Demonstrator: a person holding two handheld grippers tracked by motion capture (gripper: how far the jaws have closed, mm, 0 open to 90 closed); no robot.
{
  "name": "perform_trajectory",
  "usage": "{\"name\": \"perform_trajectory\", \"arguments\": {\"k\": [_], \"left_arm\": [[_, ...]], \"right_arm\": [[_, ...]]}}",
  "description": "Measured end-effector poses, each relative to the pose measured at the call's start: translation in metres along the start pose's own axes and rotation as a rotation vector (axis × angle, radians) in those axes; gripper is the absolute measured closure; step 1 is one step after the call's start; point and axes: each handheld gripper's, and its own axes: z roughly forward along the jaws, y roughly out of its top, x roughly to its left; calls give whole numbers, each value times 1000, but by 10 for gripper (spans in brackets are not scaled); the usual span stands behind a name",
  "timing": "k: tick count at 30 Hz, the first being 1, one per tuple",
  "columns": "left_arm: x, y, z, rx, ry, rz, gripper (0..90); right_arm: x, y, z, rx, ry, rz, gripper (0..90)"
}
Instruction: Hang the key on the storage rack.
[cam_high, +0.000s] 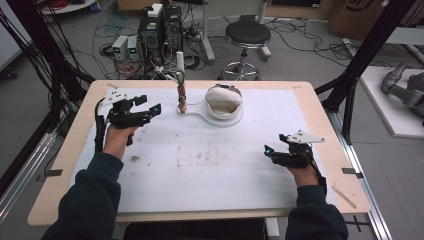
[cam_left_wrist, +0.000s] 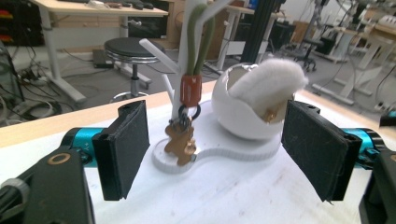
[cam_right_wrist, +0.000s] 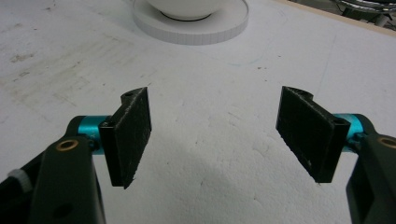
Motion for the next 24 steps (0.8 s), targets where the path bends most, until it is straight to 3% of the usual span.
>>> {"name": "perform_trajectory", "arguments": {"k": [5,10,13,19,24], "left_arm": [[-2,-14,-16,-22,43,22,232],[-3,-29,-28,-48,58,1,232],[-3,-31,-30,-15,73,9,231],[-10,-29,-34,-29,68,34,230],[-15,-44,-43,-54,75,39,228]], "right_arm": [[0,0,1,5,2,5,269],[-1,0,1,3,4,6,269],[-1,0,1,3,4,5,269],[0,0,0,0,0,5,269],[1,0,-1,-2,0,3,269]]}}
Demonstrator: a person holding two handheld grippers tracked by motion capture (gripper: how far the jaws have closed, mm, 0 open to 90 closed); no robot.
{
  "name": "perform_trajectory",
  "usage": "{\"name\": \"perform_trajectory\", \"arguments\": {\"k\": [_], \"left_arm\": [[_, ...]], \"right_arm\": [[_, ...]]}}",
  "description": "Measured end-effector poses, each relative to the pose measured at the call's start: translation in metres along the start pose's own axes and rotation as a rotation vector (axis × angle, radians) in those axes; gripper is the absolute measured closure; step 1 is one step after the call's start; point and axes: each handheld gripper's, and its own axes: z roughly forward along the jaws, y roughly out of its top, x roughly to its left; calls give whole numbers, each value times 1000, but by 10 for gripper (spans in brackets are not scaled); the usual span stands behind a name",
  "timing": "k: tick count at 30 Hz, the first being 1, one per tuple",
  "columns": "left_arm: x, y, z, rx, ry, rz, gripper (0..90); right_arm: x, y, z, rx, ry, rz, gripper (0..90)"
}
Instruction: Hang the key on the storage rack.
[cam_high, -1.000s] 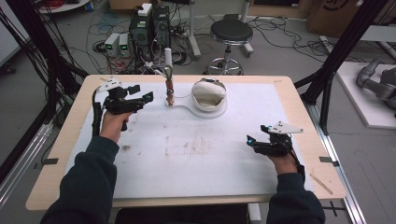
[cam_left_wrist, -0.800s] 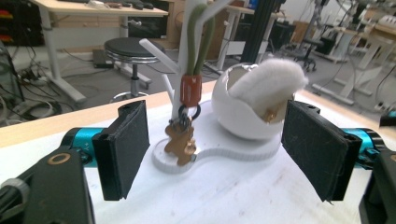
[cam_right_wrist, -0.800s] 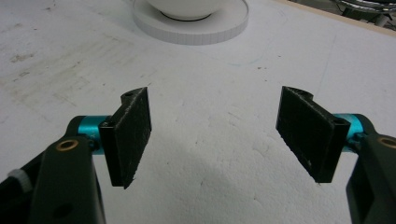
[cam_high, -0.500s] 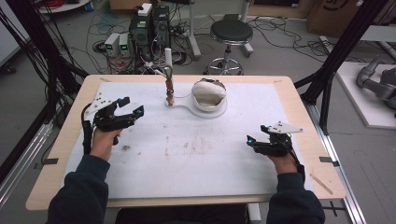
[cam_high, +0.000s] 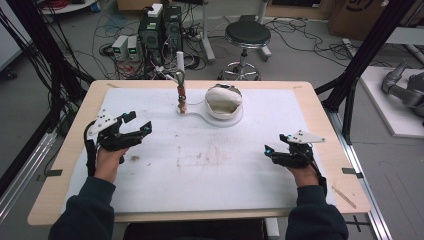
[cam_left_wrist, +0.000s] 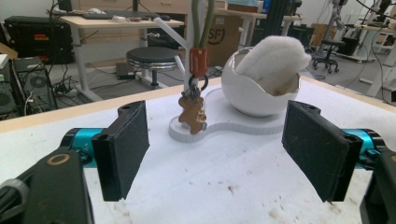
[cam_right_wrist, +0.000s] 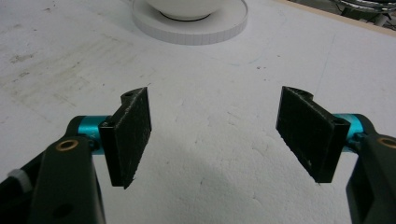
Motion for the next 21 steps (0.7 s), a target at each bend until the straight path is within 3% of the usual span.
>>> {"name": "perform_trajectory", "arguments": {"k": [7,11,21], "left_arm": [[-8,-14,-15,5,16,12,228],[-8,-17,-16,10,27,-25,193],[-8,-19,-16,7,20,-22,191]], "right_arm": [[3,1,-1,-1,-5,1,269],[3,1,-2,-5,-6,-9,269],[1,-1,-5,-7,-14,3,269]]}}
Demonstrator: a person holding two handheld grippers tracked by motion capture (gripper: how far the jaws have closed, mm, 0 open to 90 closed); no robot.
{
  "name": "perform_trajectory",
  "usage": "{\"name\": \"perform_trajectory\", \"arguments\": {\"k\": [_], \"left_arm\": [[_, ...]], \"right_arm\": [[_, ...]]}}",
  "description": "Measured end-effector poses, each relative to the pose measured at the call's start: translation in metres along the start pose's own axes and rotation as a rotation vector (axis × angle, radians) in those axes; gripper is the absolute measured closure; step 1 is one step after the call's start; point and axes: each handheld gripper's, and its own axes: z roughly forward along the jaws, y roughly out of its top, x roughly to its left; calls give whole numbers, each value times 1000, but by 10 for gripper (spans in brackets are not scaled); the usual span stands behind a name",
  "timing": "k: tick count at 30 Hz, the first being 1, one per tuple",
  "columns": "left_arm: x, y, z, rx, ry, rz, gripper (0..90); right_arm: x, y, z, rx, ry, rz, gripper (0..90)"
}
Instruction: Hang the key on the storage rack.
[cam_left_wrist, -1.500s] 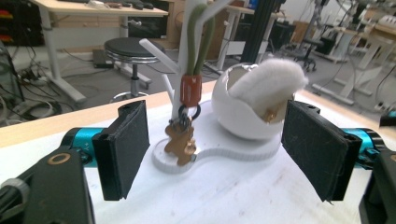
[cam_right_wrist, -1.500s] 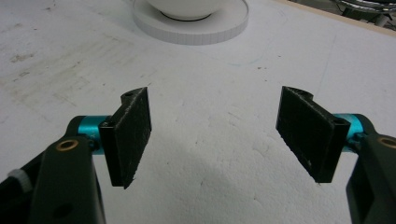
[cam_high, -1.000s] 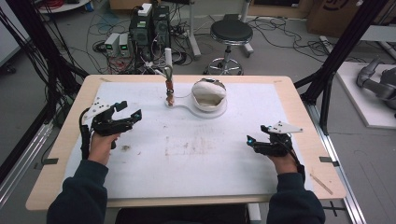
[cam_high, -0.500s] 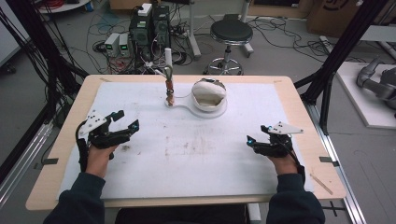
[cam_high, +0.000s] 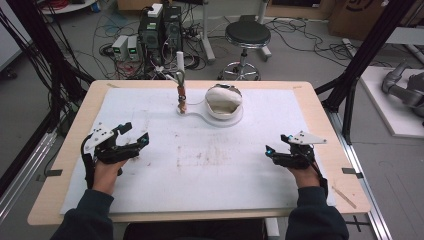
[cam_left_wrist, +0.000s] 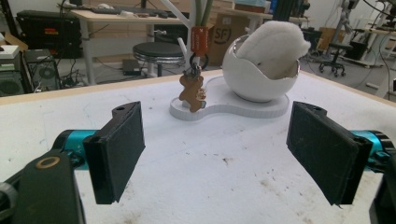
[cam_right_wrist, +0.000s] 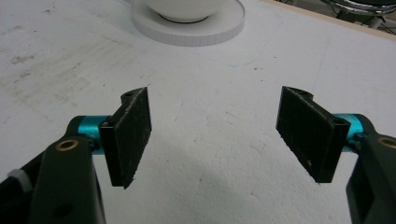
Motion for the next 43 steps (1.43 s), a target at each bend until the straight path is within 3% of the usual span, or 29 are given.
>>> {"name": "perform_trajectory", "arguments": {"k": [18,43], "left_arm": [[7,-4,-3,35,30,-15,191],[9,-4,-2,39,31,-30,191]], "right_arm": [[1,0,-3,-3,-3,15,269],[-2,-1,-1,-4,-6,13,269]]}}
